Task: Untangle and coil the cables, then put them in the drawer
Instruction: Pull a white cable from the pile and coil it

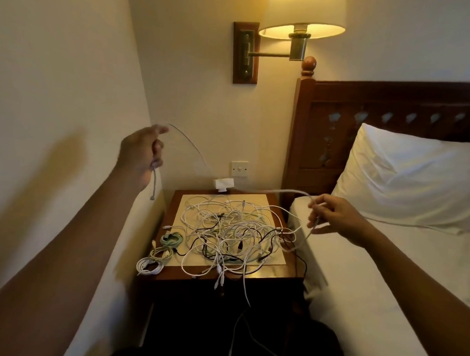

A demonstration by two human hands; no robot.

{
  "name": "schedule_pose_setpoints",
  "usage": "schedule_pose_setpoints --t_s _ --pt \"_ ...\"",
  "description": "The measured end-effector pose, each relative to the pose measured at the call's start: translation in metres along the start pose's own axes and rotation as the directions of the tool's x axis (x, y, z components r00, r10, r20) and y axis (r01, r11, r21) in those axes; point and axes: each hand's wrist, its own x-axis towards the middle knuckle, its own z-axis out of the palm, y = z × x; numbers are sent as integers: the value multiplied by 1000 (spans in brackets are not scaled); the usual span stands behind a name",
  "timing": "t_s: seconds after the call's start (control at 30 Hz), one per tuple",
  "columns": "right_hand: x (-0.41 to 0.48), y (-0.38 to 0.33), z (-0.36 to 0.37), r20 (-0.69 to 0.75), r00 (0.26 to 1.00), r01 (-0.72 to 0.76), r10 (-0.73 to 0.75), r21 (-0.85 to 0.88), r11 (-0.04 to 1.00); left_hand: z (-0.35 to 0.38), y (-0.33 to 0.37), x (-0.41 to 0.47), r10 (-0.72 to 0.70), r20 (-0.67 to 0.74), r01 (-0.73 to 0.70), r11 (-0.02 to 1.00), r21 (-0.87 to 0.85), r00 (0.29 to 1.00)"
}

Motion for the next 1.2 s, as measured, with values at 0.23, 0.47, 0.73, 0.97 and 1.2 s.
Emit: schedule_pose_setpoints --t_s 0.23,0.47,0.73,0.97,1.2 --pt "5 -29 4 -19 985 156 -171 -317 936 28 -9 -53 -30 393 -136 912 387 919" --pt "0 -28 -24 44 999 18 14 -642 766 47 -3 -82 -153 475 -161 816 555 867" --pt "-43 -102 79 363 898 196 -247 173 965 93 -13 -102 174 567 -531 637 559 805" --pt "-10 -55 65 32 948 319 -318 -150 936 20 -46 -85 -24 522 -439 511 739 852" --pt "-8 24 40 123 987 150 -106 -430 890 -52 -60 -38 -35 377 -347 321 881 925"
